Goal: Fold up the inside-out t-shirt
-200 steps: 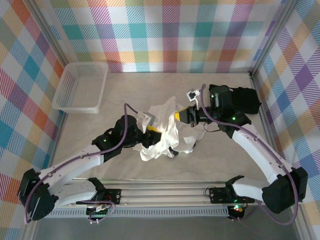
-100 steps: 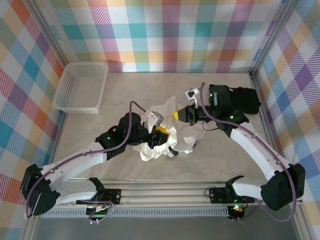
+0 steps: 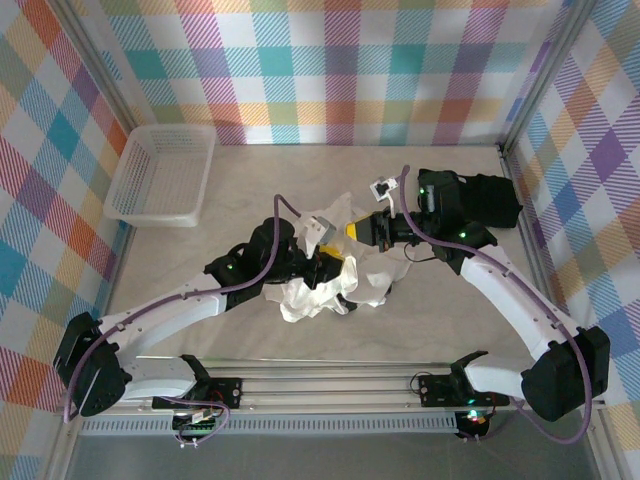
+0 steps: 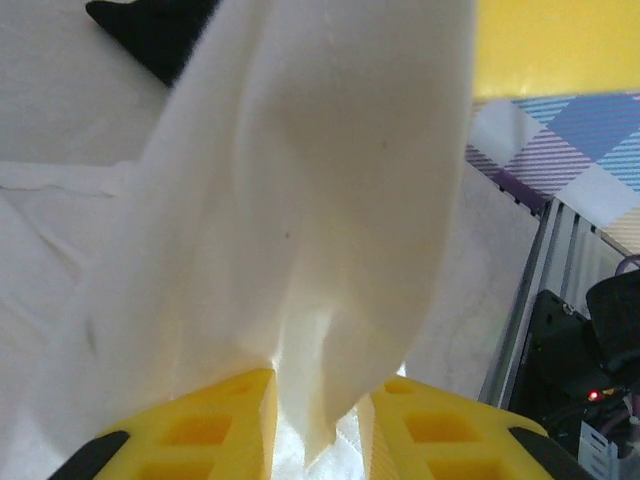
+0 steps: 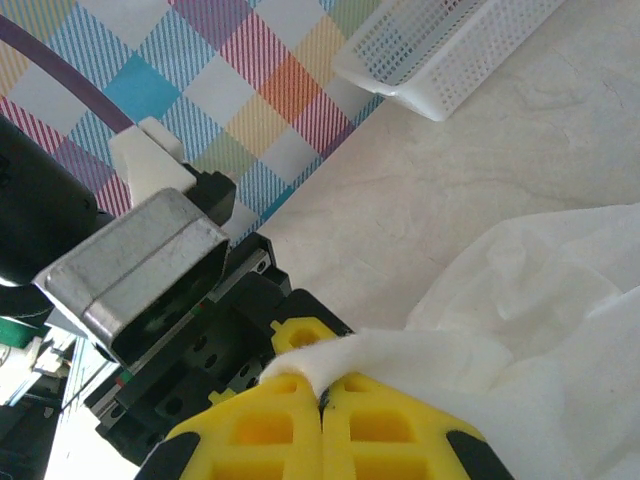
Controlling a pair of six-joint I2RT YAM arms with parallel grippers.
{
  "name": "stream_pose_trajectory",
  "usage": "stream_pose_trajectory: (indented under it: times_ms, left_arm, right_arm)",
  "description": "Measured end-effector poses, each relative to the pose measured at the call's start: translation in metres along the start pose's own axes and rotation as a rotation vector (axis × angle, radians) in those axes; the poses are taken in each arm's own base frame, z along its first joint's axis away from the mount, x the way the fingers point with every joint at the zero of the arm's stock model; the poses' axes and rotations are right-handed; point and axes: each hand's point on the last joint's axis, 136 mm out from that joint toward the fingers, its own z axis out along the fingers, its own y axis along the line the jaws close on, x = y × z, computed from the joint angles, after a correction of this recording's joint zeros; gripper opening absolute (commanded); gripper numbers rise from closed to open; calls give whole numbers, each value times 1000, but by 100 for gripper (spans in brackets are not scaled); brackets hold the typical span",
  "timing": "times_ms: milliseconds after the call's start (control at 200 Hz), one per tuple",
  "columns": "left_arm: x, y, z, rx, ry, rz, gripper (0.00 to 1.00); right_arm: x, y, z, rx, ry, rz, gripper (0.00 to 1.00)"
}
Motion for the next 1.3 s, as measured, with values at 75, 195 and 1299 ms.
stream_pose_trajectory:
  times_ms: [75, 195, 1299]
  left_arm:
    - [-1, 2, 0, -10, -5, -1, 13]
    - [-2, 2, 0, -14, -8, 0, 2]
    - [23, 140, -161, -929, -52, -234, 0]
  right_arm:
    - [0, 0, 0, 0, 0, 0, 0]
    - [0, 0, 0, -3, 2, 1, 0]
    - [66, -81, 25, 412, 208, -82, 45]
